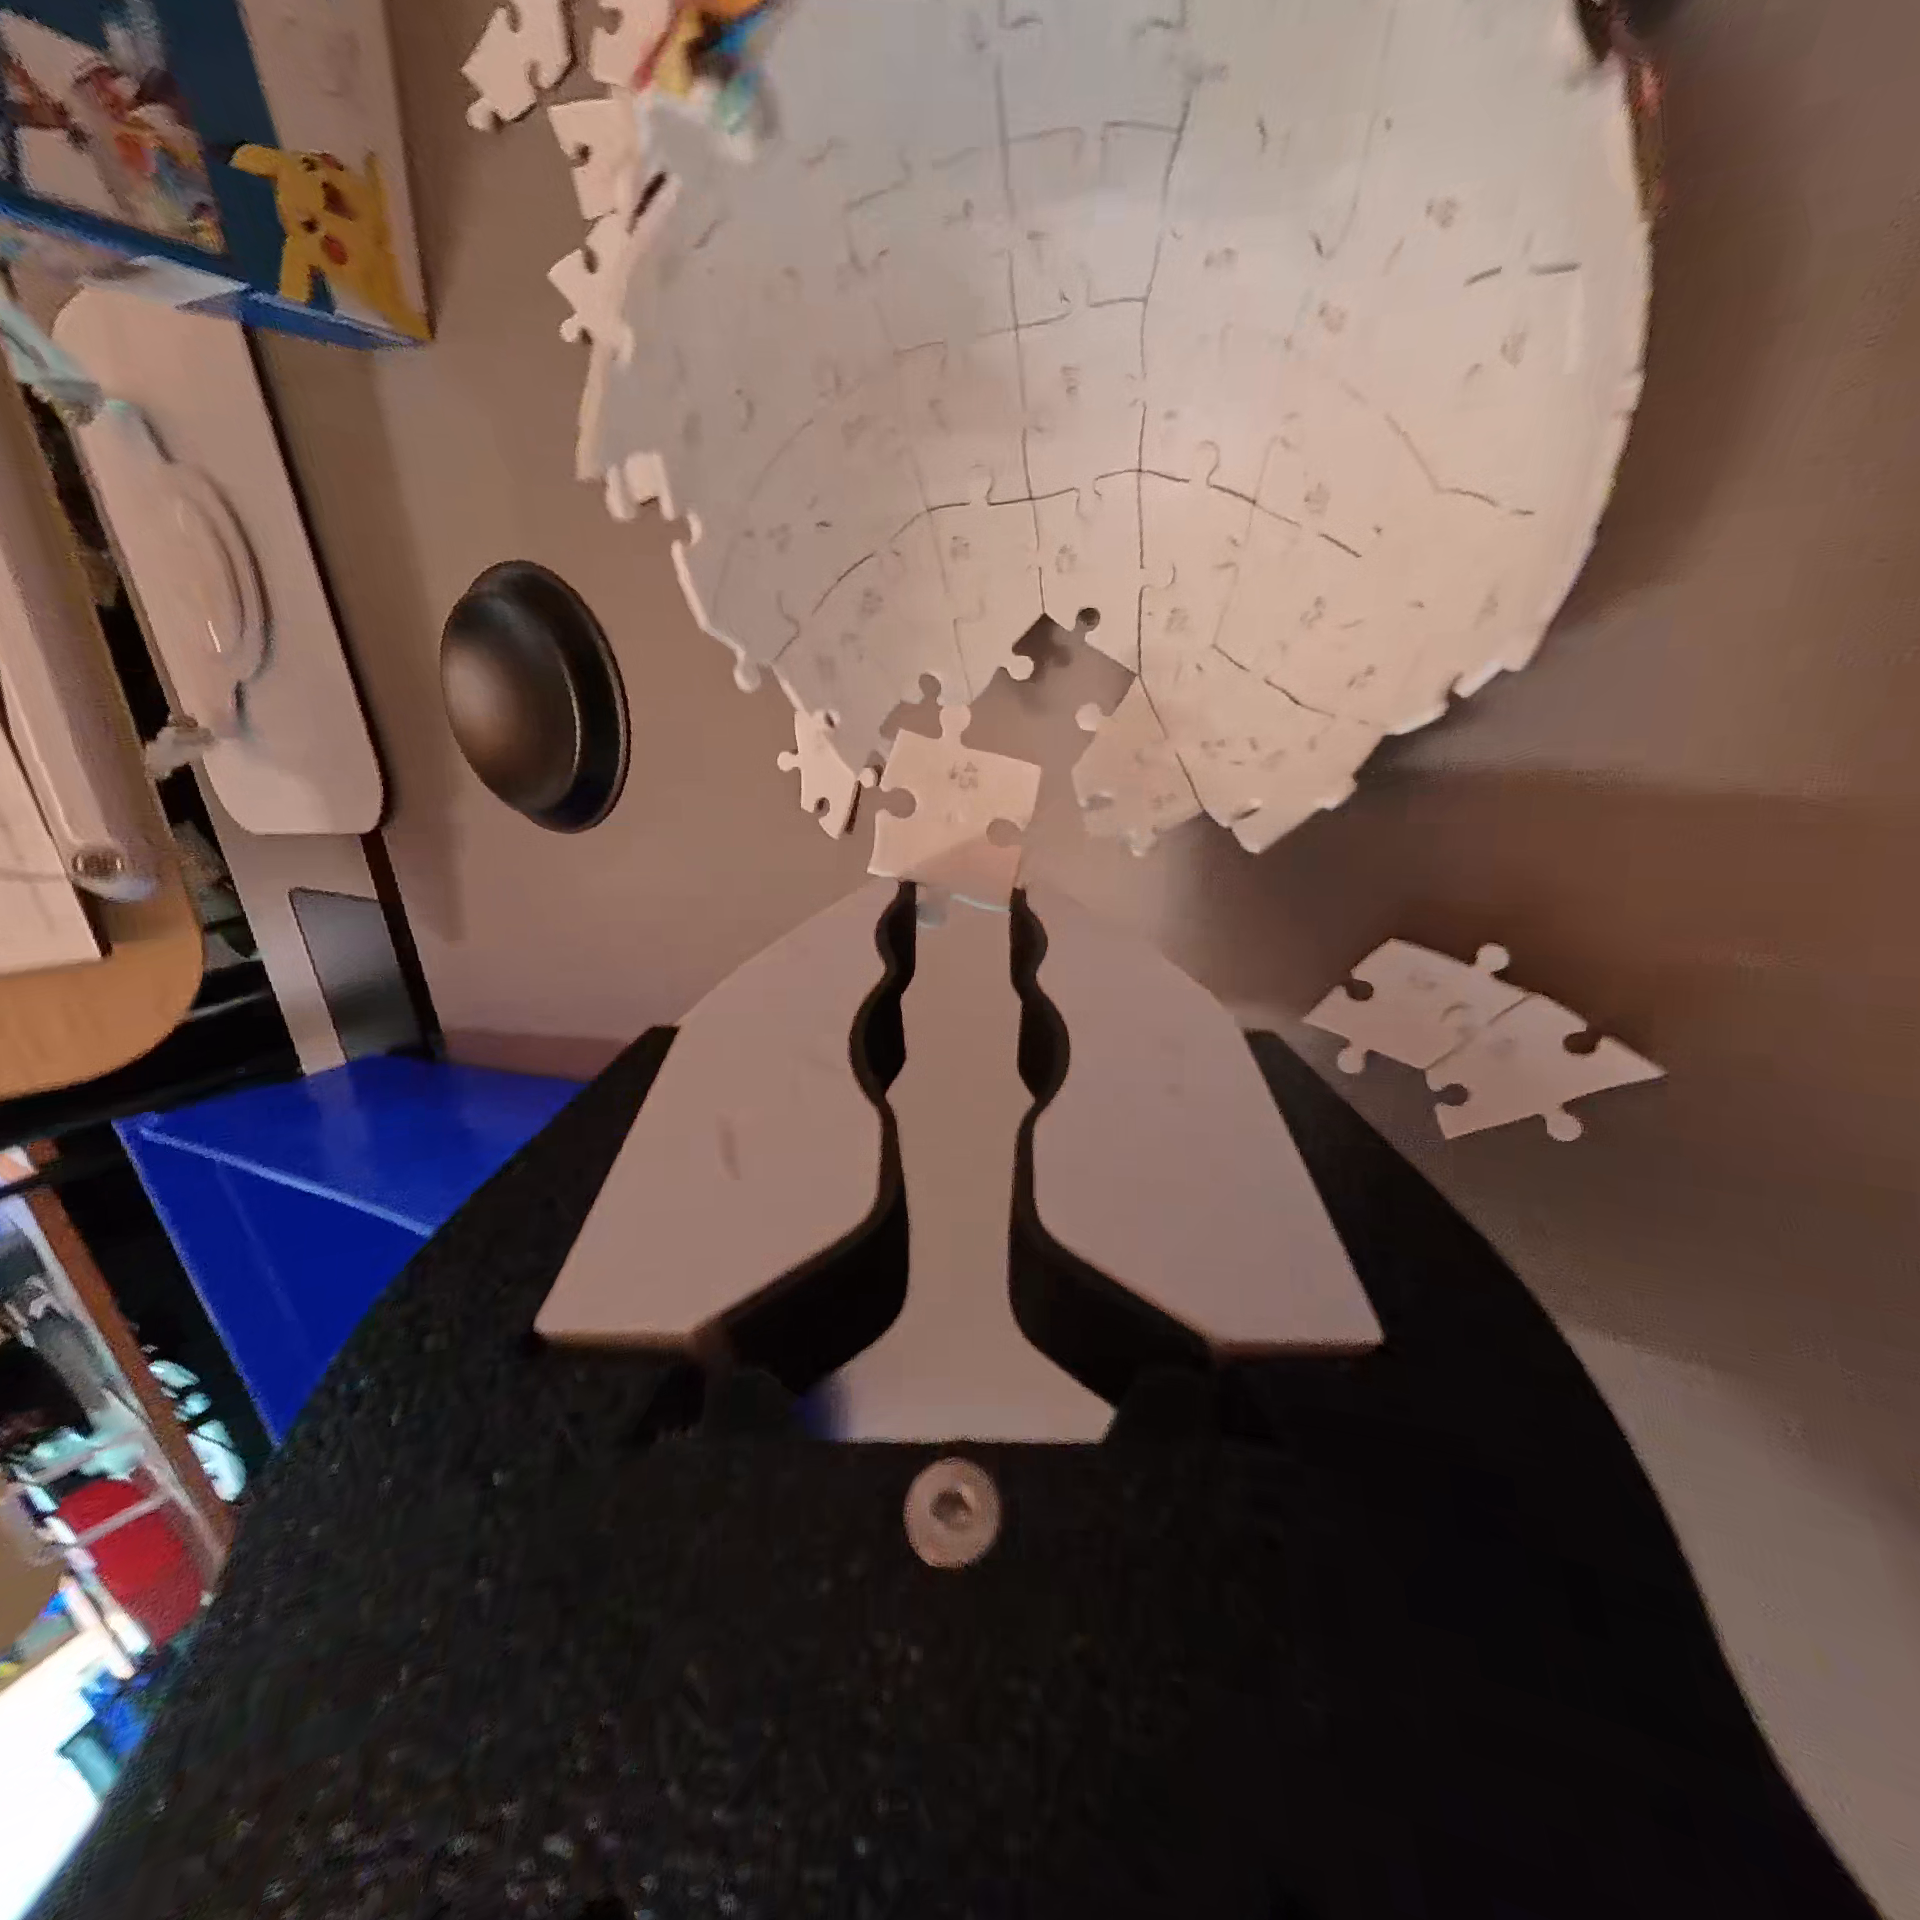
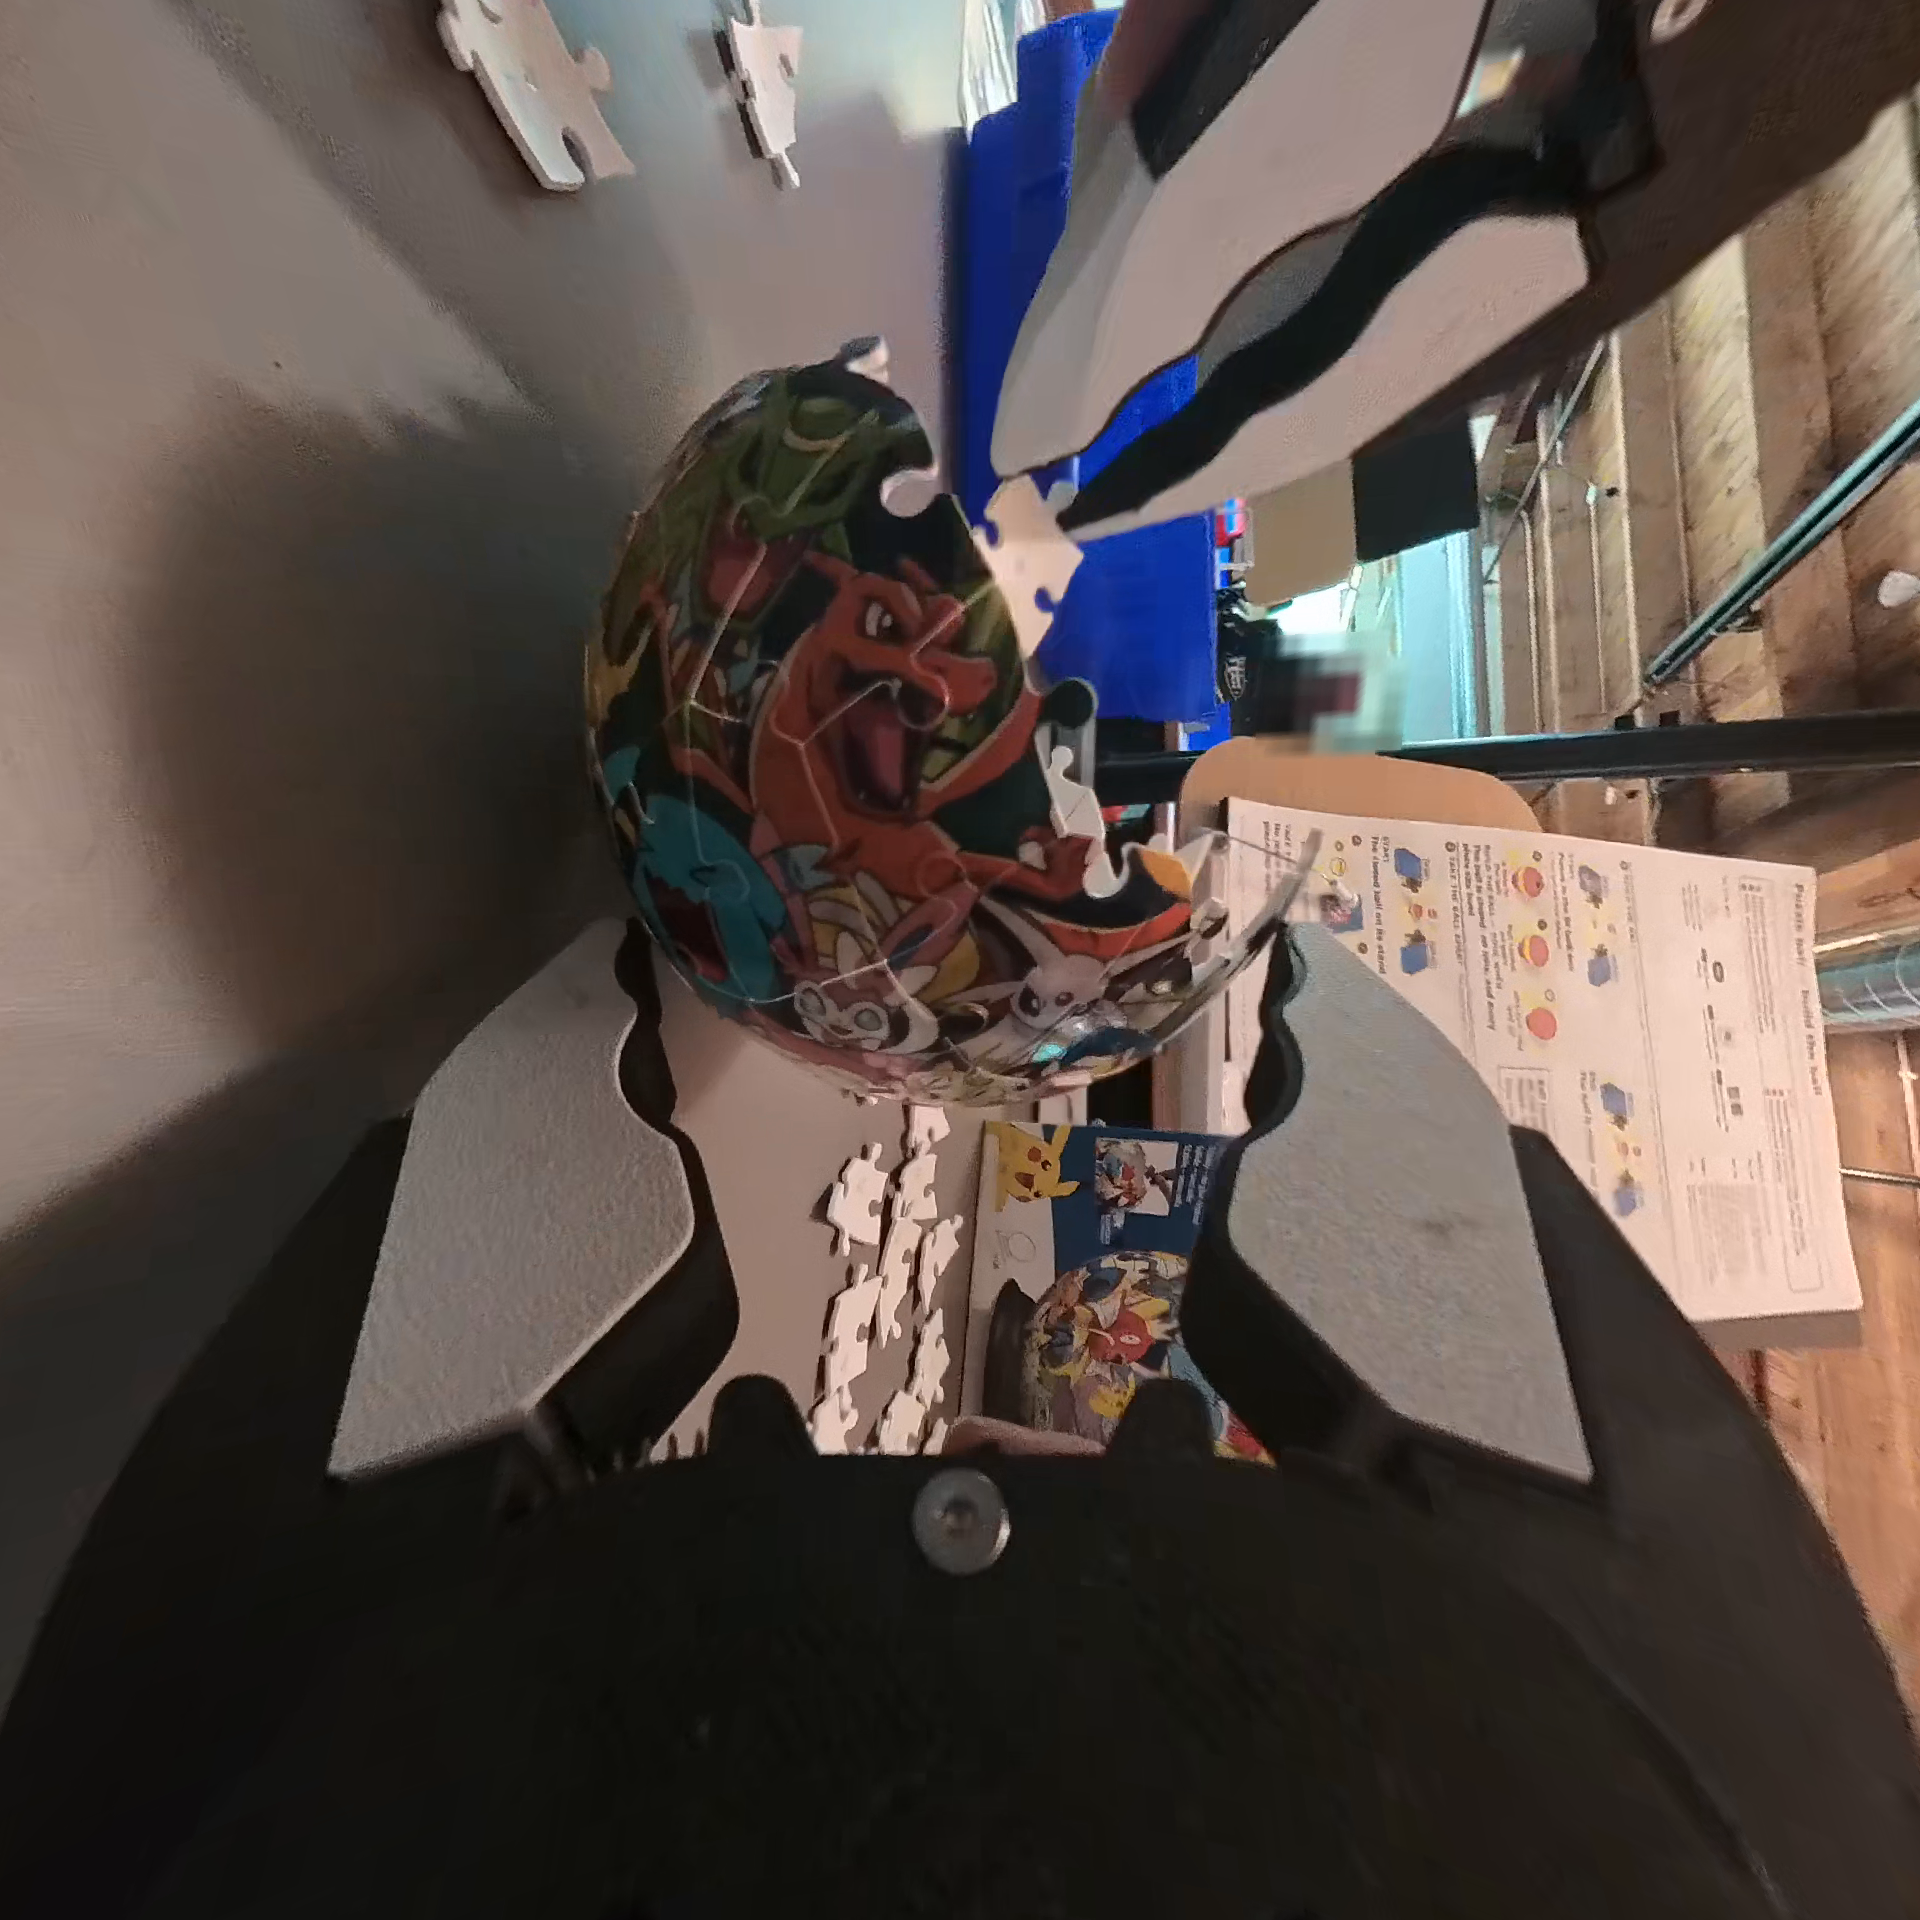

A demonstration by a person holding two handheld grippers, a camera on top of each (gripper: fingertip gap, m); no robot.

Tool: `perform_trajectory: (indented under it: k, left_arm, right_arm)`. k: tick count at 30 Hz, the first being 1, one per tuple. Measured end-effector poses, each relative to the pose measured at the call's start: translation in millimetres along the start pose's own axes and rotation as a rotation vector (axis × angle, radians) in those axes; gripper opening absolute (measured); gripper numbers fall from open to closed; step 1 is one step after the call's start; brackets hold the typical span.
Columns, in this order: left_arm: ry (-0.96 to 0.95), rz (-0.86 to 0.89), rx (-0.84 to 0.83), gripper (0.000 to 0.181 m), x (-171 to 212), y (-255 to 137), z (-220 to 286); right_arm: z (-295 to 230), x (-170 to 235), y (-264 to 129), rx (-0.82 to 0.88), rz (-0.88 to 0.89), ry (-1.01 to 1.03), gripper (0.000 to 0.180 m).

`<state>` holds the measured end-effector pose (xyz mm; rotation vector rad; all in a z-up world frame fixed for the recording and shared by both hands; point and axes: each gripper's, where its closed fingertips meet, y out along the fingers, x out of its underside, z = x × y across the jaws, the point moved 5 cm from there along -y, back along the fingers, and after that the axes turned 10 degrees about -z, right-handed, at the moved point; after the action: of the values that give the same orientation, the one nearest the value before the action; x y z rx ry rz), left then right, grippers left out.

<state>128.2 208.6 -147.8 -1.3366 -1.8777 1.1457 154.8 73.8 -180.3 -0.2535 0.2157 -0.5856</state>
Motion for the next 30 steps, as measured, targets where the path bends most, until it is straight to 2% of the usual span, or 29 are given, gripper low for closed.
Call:
perform_trajectory:
  k: [1,6,18,26,30]
  left_arm:
    - [0.034,-0.010,0.007,0.016,-2.5,3.1,-0.6]
    - [0.105,-0.041,0.117,0.016,-7.4,23.3,7.7]
    - [0.016,-0.026,0.356,0.016,-0.5,39.4,18.9]
    - [-0.148,0.093,0.396,0.023,6.5,23.8,8.1]
    - [-0.377,0.154,0.326,0.025,20.8,14.0,-6.5]
  right_arm:
    - [1.2,-0.1,0.8,-0.016,0.004,-0.003,0.109]
    - [6.9,1.0,6.6,-0.079,0.020,-0.021,0.109]
    - [10.9,-5.5,16.4,-0.150,0.047,-0.021,0.109]
    - [10.1,-4.5,18.5,-0.149,0.034,-0.011,0.109]
    - [10.1,-4.3,17.0,-0.140,0.029,-0.022,0.108]
